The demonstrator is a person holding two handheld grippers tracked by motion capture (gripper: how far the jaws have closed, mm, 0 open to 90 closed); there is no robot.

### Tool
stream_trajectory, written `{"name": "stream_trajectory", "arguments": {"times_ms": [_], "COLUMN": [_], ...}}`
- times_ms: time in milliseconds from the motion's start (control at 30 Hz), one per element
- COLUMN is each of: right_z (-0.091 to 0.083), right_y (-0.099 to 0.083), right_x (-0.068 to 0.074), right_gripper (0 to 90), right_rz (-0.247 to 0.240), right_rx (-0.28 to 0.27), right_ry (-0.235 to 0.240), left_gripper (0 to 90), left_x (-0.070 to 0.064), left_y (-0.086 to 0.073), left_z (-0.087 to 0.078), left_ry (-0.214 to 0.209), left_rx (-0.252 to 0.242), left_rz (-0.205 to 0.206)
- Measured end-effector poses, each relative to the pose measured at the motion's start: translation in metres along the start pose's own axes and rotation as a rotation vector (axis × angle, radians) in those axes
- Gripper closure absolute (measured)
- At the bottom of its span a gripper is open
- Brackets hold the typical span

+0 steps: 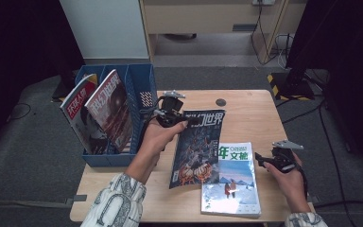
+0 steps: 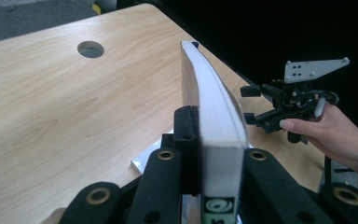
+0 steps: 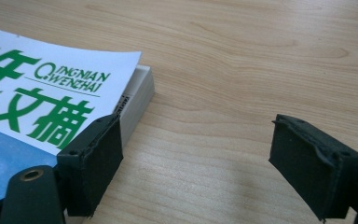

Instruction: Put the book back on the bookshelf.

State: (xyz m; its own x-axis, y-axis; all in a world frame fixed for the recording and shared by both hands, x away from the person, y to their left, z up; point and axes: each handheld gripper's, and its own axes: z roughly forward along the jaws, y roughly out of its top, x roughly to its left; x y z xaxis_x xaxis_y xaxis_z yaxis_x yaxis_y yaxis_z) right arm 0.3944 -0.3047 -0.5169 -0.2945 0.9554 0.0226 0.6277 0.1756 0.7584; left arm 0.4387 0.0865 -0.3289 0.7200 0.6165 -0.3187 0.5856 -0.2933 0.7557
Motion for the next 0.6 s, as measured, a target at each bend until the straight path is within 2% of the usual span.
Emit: {"name": "stream_trajectory", "arguments": {"times_ms": [233, 300, 467, 600], "right_z": [0.004, 0.006, 0.011, 0.014], "right_y": [-0.004, -0.005, -0.007, -0.009], "right_x": [-0.002, -0.002, -0.002, 0.000], "right_gripper": [16.9, 16.9, 16.2, 14.8], "right_rz": [-0.011, 0.001, -0.019, -0.039], "right_rx": [0.034, 0.042, 0.071, 0.086], "right_ry": [-0.007, -0.010, -0.016, -0.003], "left_gripper": [82.3, 82.3, 82.3, 82.3], "left_x": [-0.001, -0.002, -0.003, -0.004], "left_y": [0.009, 0.011, 0.016, 0.020], "left_z": [-0.017, -0.022, -0.033, -0.041], "left_ry": [0.036, 0.045, 0.064, 0.079], "left_rx": [-0.028, -0.033, -0.056, -0.068], "left_rz": [0.000, 0.002, -0.001, 0.003]}}
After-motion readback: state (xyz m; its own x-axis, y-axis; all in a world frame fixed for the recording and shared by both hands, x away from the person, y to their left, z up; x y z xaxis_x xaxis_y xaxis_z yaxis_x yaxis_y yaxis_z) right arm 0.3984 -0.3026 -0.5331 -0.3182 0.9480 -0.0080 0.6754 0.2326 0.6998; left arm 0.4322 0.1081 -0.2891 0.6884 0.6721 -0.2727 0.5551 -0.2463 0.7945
